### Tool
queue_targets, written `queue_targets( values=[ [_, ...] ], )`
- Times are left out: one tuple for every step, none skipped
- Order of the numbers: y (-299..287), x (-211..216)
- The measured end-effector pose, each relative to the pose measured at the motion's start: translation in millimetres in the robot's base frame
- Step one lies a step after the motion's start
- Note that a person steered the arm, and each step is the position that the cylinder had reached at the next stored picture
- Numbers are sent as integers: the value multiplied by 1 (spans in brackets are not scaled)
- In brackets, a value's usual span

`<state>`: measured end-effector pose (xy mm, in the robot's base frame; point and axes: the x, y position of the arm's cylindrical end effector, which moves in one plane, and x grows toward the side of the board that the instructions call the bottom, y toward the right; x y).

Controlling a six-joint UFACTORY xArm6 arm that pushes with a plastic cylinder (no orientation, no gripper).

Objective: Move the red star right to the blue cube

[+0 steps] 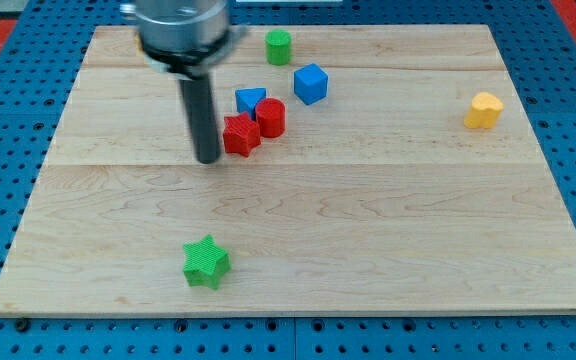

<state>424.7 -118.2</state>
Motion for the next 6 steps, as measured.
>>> queue_targets(
  values=[
    [23,-16],
    [76,-15],
    [146,-11],
    [180,-20],
    [185,-60],
    [181,-76]
  ],
)
